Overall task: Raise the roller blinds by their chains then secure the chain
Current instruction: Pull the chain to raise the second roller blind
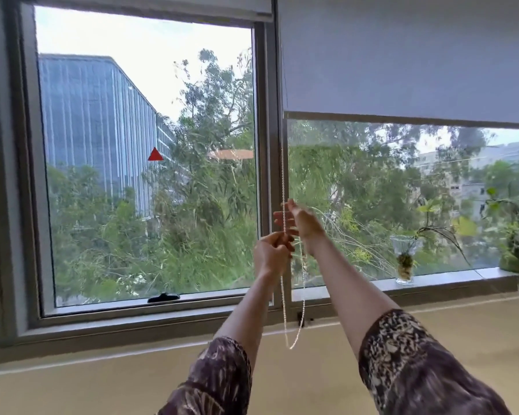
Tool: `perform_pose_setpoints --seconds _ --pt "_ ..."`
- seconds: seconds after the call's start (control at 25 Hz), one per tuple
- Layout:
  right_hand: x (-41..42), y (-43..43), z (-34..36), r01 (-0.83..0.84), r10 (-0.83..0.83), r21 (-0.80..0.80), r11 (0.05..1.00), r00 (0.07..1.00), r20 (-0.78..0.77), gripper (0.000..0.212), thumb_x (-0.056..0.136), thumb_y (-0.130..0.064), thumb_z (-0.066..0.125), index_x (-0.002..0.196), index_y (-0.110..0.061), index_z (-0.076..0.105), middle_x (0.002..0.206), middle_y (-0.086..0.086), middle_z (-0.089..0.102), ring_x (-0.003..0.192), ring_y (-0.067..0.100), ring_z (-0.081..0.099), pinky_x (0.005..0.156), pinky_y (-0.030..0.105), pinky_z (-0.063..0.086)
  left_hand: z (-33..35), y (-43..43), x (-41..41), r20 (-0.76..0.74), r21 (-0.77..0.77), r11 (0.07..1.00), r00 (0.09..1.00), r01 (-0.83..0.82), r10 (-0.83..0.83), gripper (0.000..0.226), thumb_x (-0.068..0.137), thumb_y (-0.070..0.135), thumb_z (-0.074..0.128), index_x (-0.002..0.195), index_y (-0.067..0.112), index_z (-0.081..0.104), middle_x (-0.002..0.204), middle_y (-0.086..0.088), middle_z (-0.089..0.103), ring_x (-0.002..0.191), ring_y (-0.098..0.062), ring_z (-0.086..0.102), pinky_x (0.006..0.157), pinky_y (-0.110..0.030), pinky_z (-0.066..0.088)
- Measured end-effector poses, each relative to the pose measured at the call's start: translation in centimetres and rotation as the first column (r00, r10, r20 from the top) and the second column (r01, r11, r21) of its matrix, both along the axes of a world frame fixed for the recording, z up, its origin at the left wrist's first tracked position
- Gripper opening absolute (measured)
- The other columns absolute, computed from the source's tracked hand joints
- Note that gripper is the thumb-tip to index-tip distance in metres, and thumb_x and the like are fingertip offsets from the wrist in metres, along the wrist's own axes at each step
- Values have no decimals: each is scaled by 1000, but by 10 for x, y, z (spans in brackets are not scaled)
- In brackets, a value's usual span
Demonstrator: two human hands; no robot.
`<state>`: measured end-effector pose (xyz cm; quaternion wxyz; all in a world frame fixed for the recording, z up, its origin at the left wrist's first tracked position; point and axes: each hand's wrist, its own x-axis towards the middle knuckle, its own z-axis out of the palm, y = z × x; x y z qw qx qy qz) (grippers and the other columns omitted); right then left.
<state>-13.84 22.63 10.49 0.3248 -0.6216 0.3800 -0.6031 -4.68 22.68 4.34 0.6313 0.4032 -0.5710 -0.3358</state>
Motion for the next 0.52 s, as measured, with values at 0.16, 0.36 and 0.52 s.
perform_pose_setpoints --seconds 0.16,0.36,0.52 --pt "18 5 39 46 -41 -76 996 997 70 27 102 -21 34 117 -12 54 75 0 54 61 9 48 51 19 37 -6 11 -3 40 -13 999 999 35 -35 31 86 -13 50 106 1 69 83 -6 72 68 -20 64 75 -47 57" --pt "30 9 35 82 -67 -186 979 994 83 30 99 -6 32 93 -18 59 67 -2 47 51 7 34 46 21 28 27 22 26 233 52 988 960 145 -153 23 91 3 55 109 3 69 91 -7 71 65 1 62 58 -14 48" --pt "24 11 34 101 -88 -236 966 994 65 30 99 -8 35 84 -18 59 71 -1 52 60 9 44 56 23 41 63 24 39 88 -4 990 986 140 -139 24 96 16 51 114 11 67 103 -6 70 88 -14 60 71 -28 42"
